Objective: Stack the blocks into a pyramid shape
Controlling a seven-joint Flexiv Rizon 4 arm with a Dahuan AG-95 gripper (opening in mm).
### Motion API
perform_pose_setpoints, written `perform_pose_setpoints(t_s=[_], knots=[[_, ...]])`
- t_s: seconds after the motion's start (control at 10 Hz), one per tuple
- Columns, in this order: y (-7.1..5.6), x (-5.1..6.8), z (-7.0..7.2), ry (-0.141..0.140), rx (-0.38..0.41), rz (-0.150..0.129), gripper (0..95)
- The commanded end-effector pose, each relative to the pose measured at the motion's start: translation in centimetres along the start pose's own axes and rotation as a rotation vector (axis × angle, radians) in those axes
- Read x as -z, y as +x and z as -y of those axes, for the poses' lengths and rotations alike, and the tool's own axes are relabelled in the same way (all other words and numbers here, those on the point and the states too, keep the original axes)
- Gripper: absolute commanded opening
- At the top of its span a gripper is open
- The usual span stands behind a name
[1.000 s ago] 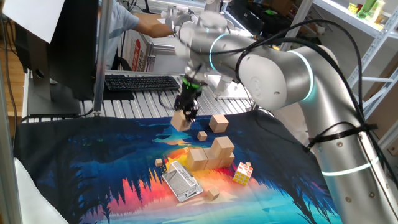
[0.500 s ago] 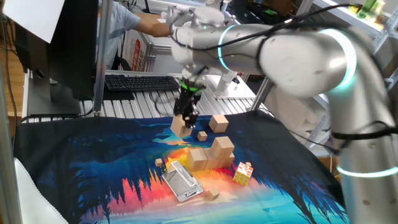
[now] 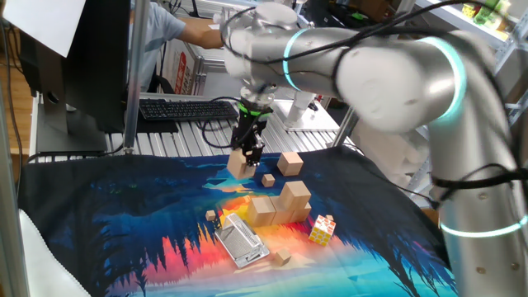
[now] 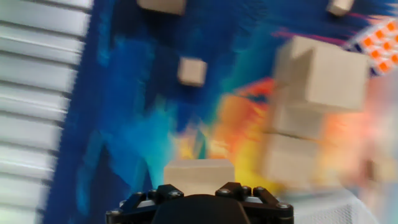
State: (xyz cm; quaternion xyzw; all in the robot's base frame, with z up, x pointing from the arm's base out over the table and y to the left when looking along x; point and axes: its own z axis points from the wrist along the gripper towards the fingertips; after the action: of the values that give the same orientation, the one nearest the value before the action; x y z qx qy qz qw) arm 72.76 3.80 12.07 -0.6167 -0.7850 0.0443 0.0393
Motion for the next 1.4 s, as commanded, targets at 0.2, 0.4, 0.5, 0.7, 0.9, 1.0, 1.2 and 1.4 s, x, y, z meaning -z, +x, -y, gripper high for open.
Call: perform_pose_setpoints(t_s=[0.2, 0.4, 0.5, 0.7, 0.9, 1.0, 1.2, 1.4], knots=[[0.5, 0.4, 0.1, -0.034, 0.009, 0.018, 0.0], [0.8, 0.9, 0.4, -0.025, 0.020, 0.017, 0.0], [0.9, 1.1, 0.5, -0.022, 0.019, 0.019, 0.0], [0.9, 1.4, 0.6, -0.009, 0.018, 0.017, 0.0], [0.5, 2.1, 0.7, 0.000, 0.037, 0.000, 0.0], [0.2, 2.3, 0.7, -0.001, 0.054, -0.002, 0.0], [0.0, 2.4, 0.7, -0.001, 0.079, -0.018, 0.0], [0.0, 2.4, 0.7, -0.004, 0.140, -0.019, 0.0]])
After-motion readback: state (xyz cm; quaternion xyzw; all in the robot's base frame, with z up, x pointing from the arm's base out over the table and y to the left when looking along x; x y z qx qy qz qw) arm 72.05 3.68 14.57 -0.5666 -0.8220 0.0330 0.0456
